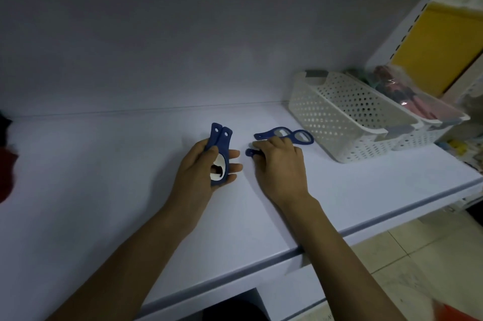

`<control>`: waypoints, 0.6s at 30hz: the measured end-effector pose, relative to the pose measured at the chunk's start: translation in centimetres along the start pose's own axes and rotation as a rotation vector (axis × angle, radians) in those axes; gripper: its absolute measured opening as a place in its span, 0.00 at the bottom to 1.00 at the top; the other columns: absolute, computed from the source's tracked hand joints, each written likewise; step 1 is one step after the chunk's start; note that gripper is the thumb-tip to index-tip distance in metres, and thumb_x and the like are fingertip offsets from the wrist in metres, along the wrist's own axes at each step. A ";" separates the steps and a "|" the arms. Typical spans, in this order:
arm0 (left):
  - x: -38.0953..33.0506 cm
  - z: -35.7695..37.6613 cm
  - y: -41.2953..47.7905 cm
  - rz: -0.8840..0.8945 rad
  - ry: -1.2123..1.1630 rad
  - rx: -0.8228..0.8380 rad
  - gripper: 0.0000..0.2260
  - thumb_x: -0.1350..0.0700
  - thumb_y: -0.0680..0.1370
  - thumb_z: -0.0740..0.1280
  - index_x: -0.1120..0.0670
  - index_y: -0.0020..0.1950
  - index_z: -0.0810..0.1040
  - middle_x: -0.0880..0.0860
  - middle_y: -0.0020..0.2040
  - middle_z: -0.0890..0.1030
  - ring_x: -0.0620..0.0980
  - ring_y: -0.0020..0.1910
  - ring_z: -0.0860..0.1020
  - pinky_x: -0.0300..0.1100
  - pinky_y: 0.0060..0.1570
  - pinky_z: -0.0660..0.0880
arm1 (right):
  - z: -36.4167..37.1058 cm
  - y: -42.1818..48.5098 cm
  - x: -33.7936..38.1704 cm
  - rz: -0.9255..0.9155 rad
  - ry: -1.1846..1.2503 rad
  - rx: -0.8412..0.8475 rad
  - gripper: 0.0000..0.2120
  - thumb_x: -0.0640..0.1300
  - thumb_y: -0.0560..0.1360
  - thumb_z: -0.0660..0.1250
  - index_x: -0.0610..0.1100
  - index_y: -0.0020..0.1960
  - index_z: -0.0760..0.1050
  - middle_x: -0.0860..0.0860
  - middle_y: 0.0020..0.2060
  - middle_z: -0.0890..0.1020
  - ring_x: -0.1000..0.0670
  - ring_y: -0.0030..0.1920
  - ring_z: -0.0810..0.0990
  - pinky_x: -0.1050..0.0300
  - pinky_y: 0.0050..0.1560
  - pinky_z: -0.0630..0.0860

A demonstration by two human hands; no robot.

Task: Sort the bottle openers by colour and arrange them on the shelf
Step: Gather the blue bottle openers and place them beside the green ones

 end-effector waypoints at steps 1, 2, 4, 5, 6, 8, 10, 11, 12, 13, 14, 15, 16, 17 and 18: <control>0.1 0.0 0.0 0.003 0.004 0.009 0.10 0.59 0.81 0.55 0.50 0.54 0.76 0.48 0.42 0.85 0.48 0.39 0.83 0.36 0.36 0.79 | 0.0 0.0 0.1 -0.006 -0.008 0.002 0.13 0.45 0.79 0.60 0.46 0.62 0.77 0.48 0.55 0.79 0.45 0.57 0.72 0.54 0.53 0.65; 0.1 0.0 0.1 0.007 0.008 0.016 0.10 0.59 0.81 0.55 0.50 0.54 0.75 0.48 0.43 0.84 0.48 0.40 0.83 0.37 0.37 0.79 | 0.0 0.0 0.1 -0.004 -0.021 0.005 0.14 0.46 0.80 0.60 0.46 0.62 0.77 0.47 0.55 0.79 0.44 0.56 0.72 0.54 0.53 0.66; 0.2 0.0 0.1 0.018 0.011 0.026 0.10 0.59 0.81 0.56 0.49 0.56 0.75 0.48 0.46 0.84 0.48 0.44 0.83 0.37 0.39 0.79 | 0.0 0.0 0.1 0.016 -0.035 0.000 0.15 0.47 0.80 0.59 0.45 0.63 0.76 0.45 0.56 0.78 0.43 0.56 0.72 0.53 0.53 0.68; 0.2 0.0 0.2 0.025 0.017 0.028 0.10 0.59 0.81 0.57 0.49 0.56 0.75 0.49 0.47 0.83 0.48 0.45 0.83 0.37 0.40 0.79 | -0.2 0.0 0.1 0.029 -0.028 -0.008 0.15 0.47 0.80 0.59 0.45 0.63 0.76 0.45 0.57 0.77 0.43 0.55 0.72 0.53 0.54 0.68; 0.2 0.1 0.3 0.036 0.026 0.029 0.10 0.59 0.81 0.57 0.48 0.56 0.74 0.49 0.48 0.83 0.48 0.45 0.83 0.37 0.41 0.79 | -0.4 0.0 0.1 0.043 -0.006 -0.025 0.14 0.46 0.80 0.59 0.45 0.62 0.76 0.45 0.57 0.77 0.43 0.55 0.72 0.52 0.54 0.68; 0.1 0.2 0.4 0.068 0.062 0.032 0.10 0.59 0.81 0.57 0.48 0.57 0.74 0.48 0.50 0.82 0.46 0.46 0.83 0.37 0.41 0.79 | -1.0 0.0 0.4 0.080 0.117 -0.087 0.12 0.44 0.79 0.60 0.44 0.59 0.78 0.46 0.55 0.78 0.45 0.53 0.72 0.51 0.54 0.69; 0.1 0.3 0.5 0.091 0.091 0.035 0.11 0.60 0.81 0.57 0.47 0.57 0.73 0.48 0.50 0.82 0.45 0.46 0.83 0.37 0.41 0.79 | -1.7 0.0 1.1 0.124 0.352 -0.144 0.07 0.42 0.78 0.63 0.45 0.54 0.78 0.49 0.50 0.79 0.48 0.51 0.73 0.53 0.52 0.71; 0.0 0.3 0.4 0.096 0.095 0.034 0.11 0.61 0.81 0.57 0.47 0.57 0.73 0.48 0.50 0.82 0.45 0.46 0.82 0.37 0.42 0.79 | -2.1 0.1 1.4 0.155 0.506 -0.145 0.05 0.41 0.78 0.63 0.46 0.51 0.77 0.51 0.47 0.79 0.51 0.48 0.75 0.57 0.49 0.72; 0.0 0.3 0.4 0.097 0.092 0.030 0.11 0.61 0.81 0.57 0.47 0.57 0.74 0.49 0.50 0.82 0.45 0.47 0.82 0.37 0.42 0.79 | -2.5 0.4 1.7 0.194 0.678 -0.114 0.04 0.41 0.78 0.64 0.47 0.49 0.77 0.53 0.43 0.79 0.55 0.44 0.76 0.61 0.45 0.72; 0.0 0.3 0.4 0.099 0.082 0.022 0.11 0.61 0.81 0.57 0.48 0.57 0.74 0.50 0.51 0.82 0.46 0.47 0.82 0.38 0.43 0.79 | -2.9 0.8 2.1 0.233 0.855 -0.061 0.04 0.40 0.78 0.65 0.47 0.47 0.76 0.54 0.40 0.80 0.58 0.39 0.76 0.64 0.41 0.73; -0.1 0.2 0.4 0.098 0.066 0.010 0.11 0.61 0.81 0.58 0.48 0.57 0.74 0.50 0.51 0.82 0.47 0.48 0.82 0.38 0.43 0.79 | -3.3 1.2 2.4 0.264 1.024 0.005 0.04 0.39 0.77 0.65 0.46 0.46 0.76 0.54 0.36 0.80 0.59 0.35 0.77 0.65 0.38 0.73; -0.1 0.1 0.5 0.091 0.042 -0.004 0.11 0.61 0.81 0.58 0.49 0.58 0.74 0.50 0.51 0.82 0.48 0.49 0.82 0.39 0.44 0.79 | -3.7 1.6 2.6 0.291 1.180 0.070 0.04 0.38 0.77 0.65 0.45 0.45 0.77 0.53 0.34 0.81 0.58 0.33 0.78 0.65 0.36 0.74; -0.1 0.0 0.6 0.086 0.014 -0.022 0.11 0.61 0.81 0.58 0.50 0.58 0.74 0.49 0.50 0.82 0.48 0.49 0.82 0.40 0.44 0.79 | -4.0 2.1 2.7 0.320 1.325 0.135 0.04 0.37 0.77 0.64 0.43 0.45 0.77 0.53 0.32 0.82 0.56 0.33 0.79 0.63 0.35 0.76; -0.1 -0.1 0.7 0.080 -0.009 -0.041 0.11 0.61 0.81 0.58 0.50 0.58 0.75 0.48 0.49 0.83 0.48 0.48 0.82 0.40 0.44 0.79 | -4.0 2.4 2.9 0.356 1.446 0.196 0.04 0.37 0.77 0.64 0.42 0.45 0.77 0.51 0.32 0.82 0.54 0.33 0.81 0.60 0.38 0.78; -0.1 -0.1 0.8 0.071 -0.025 -0.059 0.10 0.61 0.81 0.59 0.51 0.58 0.75 0.47 0.48 0.83 0.47 0.48 0.82 0.40 0.43 0.79 | -3.9 2.7 3.1 0.397 1.534 0.251 0.05 0.36 0.76 0.64 0.41 0.45 0.78 0.49 0.33 0.82 0.51 0.35 0.81 0.57 0.41 0.80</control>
Point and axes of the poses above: each hand's wrist, its own y-axis towards the middle knuckle, its own z-axis out of the palm, x = y × z, the point moved 2 cm from there along y, towards the middle knuckle
